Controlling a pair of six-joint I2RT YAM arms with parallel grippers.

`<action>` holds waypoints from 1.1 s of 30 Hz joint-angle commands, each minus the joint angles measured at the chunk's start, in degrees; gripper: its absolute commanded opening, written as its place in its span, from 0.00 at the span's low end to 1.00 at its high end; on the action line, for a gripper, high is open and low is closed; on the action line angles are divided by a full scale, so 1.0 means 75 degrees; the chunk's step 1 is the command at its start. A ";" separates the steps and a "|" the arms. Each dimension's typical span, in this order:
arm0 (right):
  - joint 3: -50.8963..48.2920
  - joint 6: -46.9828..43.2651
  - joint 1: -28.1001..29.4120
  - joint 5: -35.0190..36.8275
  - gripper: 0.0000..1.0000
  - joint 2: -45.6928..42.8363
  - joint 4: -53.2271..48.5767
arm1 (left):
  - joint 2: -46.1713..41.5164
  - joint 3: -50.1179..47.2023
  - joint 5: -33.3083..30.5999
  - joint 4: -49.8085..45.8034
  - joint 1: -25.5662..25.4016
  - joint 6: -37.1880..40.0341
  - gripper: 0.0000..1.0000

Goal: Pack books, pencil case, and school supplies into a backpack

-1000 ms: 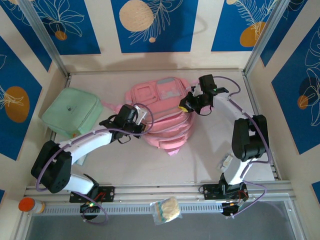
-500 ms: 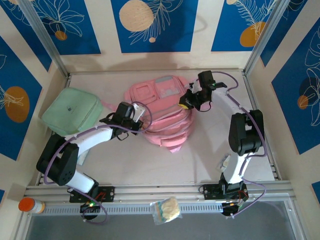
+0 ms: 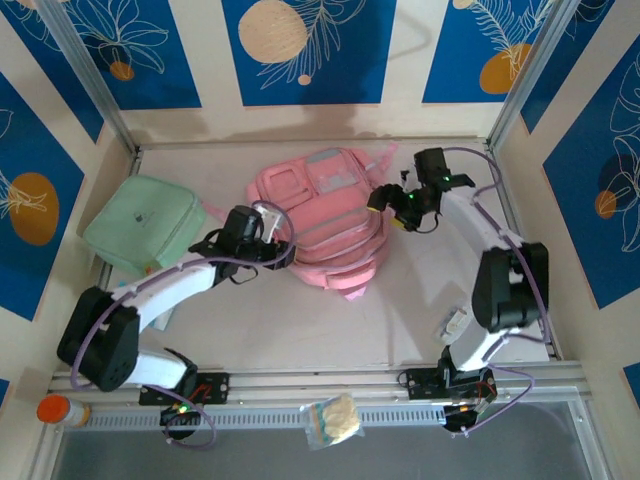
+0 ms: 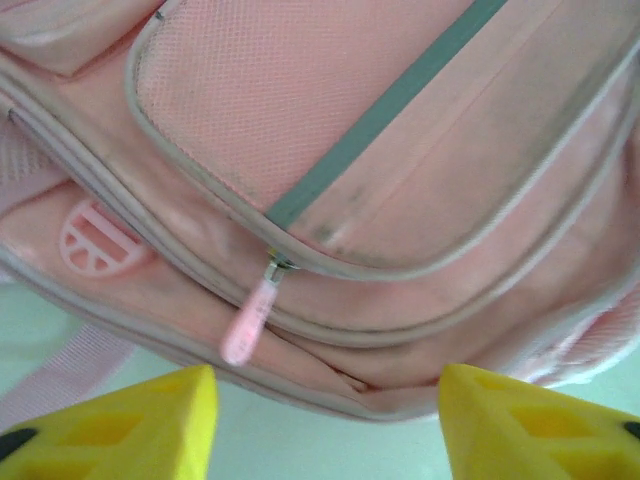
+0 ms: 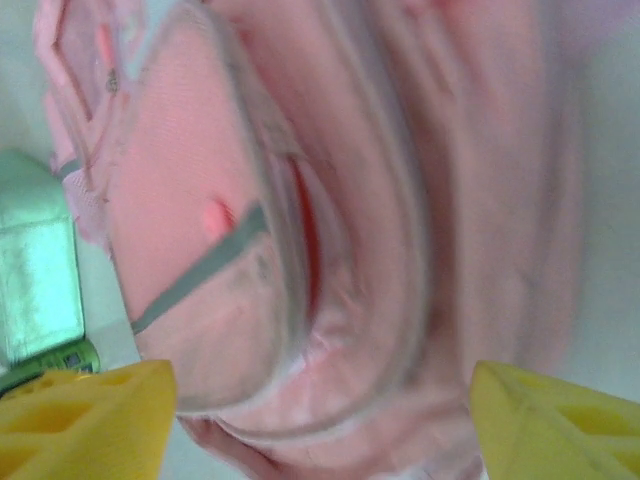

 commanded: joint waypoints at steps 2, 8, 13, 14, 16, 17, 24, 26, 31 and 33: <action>-0.0983 0.0598 -0.0144 0.1490 0.91 -0.1383 -0.0745 | -0.0364 -0.0253 0.0317 0.0227 -0.0774 -0.1354 0.67; -0.2537 0.1414 -0.1165 0.2553 0.99 -0.2946 -0.1201 | 0.0025 0.0148 -0.0258 0.0463 -0.2011 -0.1985 0.78; -0.3280 0.1971 -0.1842 0.3641 0.99 -0.3754 -0.1823 | 0.0581 0.0330 -0.0217 0.1140 -0.2582 -0.2318 0.85; -0.3376 0.2161 -0.1971 0.3883 0.99 -0.3828 -0.1992 | 0.0712 0.0408 -0.0195 0.1183 -0.2663 -0.2288 0.86; -0.3600 0.2352 -0.2265 0.3933 0.99 -0.3862 -0.2107 | 0.0908 0.0581 -0.0250 0.1108 -0.2776 -0.2275 0.89; -0.3704 0.2490 -0.2366 0.3977 0.99 -0.3863 -0.2168 | 0.0974 0.0628 -0.0285 0.1121 -0.2820 -0.2276 0.91; -0.4401 0.3426 -0.2208 0.3727 0.99 -0.3436 -0.2023 | 0.1035 0.0681 -0.0339 0.1059 -0.2840 -0.2148 0.99; -0.4511 0.3608 -0.2015 0.3912 0.99 -0.3398 -0.1965 | 0.0992 0.0681 -0.0417 0.0943 -0.2840 -0.2076 0.99; -0.4820 0.4069 -0.1971 0.3549 0.99 -0.3119 -0.1900 | 0.0995 0.0668 -0.0624 0.0751 -0.2832 -0.2003 0.99; -0.4911 0.4246 -0.1810 0.3503 0.99 -0.3156 -0.1809 | 0.1008 0.0734 -0.0730 0.0561 -0.2816 -0.1952 1.00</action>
